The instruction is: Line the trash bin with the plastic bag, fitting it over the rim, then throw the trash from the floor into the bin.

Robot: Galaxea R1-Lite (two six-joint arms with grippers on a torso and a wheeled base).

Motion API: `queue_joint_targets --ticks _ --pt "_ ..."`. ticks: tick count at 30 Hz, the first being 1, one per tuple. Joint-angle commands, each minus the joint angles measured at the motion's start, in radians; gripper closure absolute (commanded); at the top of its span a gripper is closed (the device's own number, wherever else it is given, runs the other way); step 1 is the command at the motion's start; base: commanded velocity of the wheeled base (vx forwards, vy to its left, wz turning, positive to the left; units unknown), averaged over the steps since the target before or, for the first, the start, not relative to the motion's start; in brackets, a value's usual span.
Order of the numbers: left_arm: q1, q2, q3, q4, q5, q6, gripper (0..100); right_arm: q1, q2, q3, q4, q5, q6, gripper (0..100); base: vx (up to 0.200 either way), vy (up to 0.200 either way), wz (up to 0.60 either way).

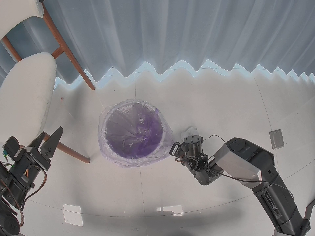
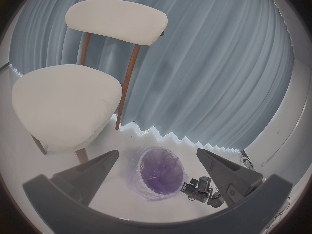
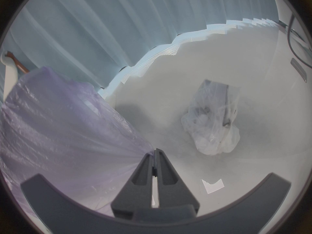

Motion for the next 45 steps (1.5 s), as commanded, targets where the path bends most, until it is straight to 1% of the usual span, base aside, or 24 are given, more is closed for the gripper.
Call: queue_joint_targets --ticks 1,2,5,7,9,11,12,14,17,21,22,25,27,28,29,30,31,33,36,38,39,40,44,45 --pt "0.000 0.002 0.018 0.000 0.000 0.001 0 0.012 0.033 -0.047 0.026 -0.006 -0.005 100 0.000 0.000 0.00" --pt "0.000 0.000 0.018 0.003 0.000 0.001 0 0.015 0.035 -0.053 0.040 -0.006 -0.003 0 0.000 0.000 0.00" --pt "0.000 0.000 0.018 0.004 0.000 0.001 0 0.018 0.027 -0.067 0.036 -0.007 0.026 0 0.000 0.000 0.00" --pt "-0.002 -0.003 0.018 0.004 -0.003 -0.001 0 0.017 -0.020 -0.030 0.037 -0.015 0.070 0 0.000 0.000 0.00" --pt "-0.011 -0.007 0.018 -0.002 -0.020 -0.007 0 0.007 -0.143 0.110 0.040 -0.023 0.132 0 0.000 0.000 0.00" --pt "-0.008 -0.010 0.018 0.004 -0.066 -0.009 0 0.000 -0.259 0.240 0.039 -0.023 0.178 0 0.000 0.000 0.00" --pt "-0.008 -0.010 0.018 0.004 -0.066 -0.009 0 0.000 -0.259 0.240 0.039 -0.023 0.178 0 0.000 0.000 0.00" --pt "0.000 -0.014 0.018 0.014 -0.151 -0.018 0 -0.006 -0.462 0.486 0.034 -0.023 0.233 0 0.000 0.000 0.00" --pt "0.000 -0.009 0.018 0.055 -0.220 -0.047 0 -0.017 -0.658 0.691 0.028 -0.021 0.245 0 0.000 0.000 0.00" --pt "-0.002 0.014 0.008 0.241 -0.237 -0.047 0 -0.014 -0.907 0.898 0.025 -0.017 0.251 0 0.000 0.000 0.00" --pt "-0.005 0.031 -0.008 0.322 -0.241 -0.047 0 -0.013 -0.984 0.958 0.025 -0.017 0.251 0 0.000 0.000 0.00" --pt "-0.005 0.068 -0.053 0.480 -0.246 -0.067 0 -0.010 -1.099 1.049 0.025 -0.017 0.251 0 0.000 0.000 0.00" --pt "-0.009 0.128 -0.084 0.584 -0.249 -0.131 0 -0.011 -1.157 1.096 0.023 -0.017 0.251 0 0.000 0.000 0.00" --pt "-0.009 0.132 -0.085 0.587 -0.249 -0.136 0 -0.011 -1.158 1.098 0.023 -0.017 0.251 0 0.000 0.000 0.00" --pt "-0.016 0.181 -0.105 0.613 -0.250 -0.180 0 -0.014 -1.178 1.116 0.023 -0.017 0.251 0 0.000 0.000 0.00" --pt "-0.016 0.181 -0.105 0.613 -0.250 -0.180 0 -0.014 -1.178 1.116 0.023 -0.017 0.251 0 0.000 0.000 0.00" --pt "-0.025 0.267 -0.125 0.615 -0.249 -0.243 0 -0.014 -1.198 1.141 0.020 -0.020 0.253 0 0.000 0.000 0.00" --pt "-0.017 0.370 -0.157 0.609 -0.247 -0.300 0 -0.010 -1.227 1.176 0.007 -0.021 0.254 0 0.000 0.000 0.00" --pt "-0.006 0.465 -0.188 0.580 -0.237 -0.340 0 -0.010 -1.241 1.216 -0.023 -0.021 0.262 0 0.000 0.000 0.00" --pt "0.003 0.546 -0.189 0.504 -0.235 -0.352 0 -0.019 -1.244 1.240 -0.056 -0.020 0.274 0 0.000 0.000 0.00" --pt "-0.008 0.617 -0.179 0.425 -0.234 -0.351 0 -0.023 -1.246 1.250 -0.079 -0.020 0.290 0 0.000 0.000 0.00" --pt "-0.008 0.638 -0.176 0.405 -0.234 -0.349 0 -0.025 -1.246 1.253 -0.084 -0.020 0.294 0 0.000 0.000 0.00" --pt "-0.017 0.846 -0.156 0.136 -0.207 -0.345 0 -0.025 -1.267 1.280 -0.090 -0.020 0.299 0 0.000 0.000 0.00" --pt "-0.016 0.865 -0.156 0.104 -0.200 -0.349 0 -0.025 -1.269 1.282 -0.090 -0.020 0.300 0 0.000 0.000 0.00"
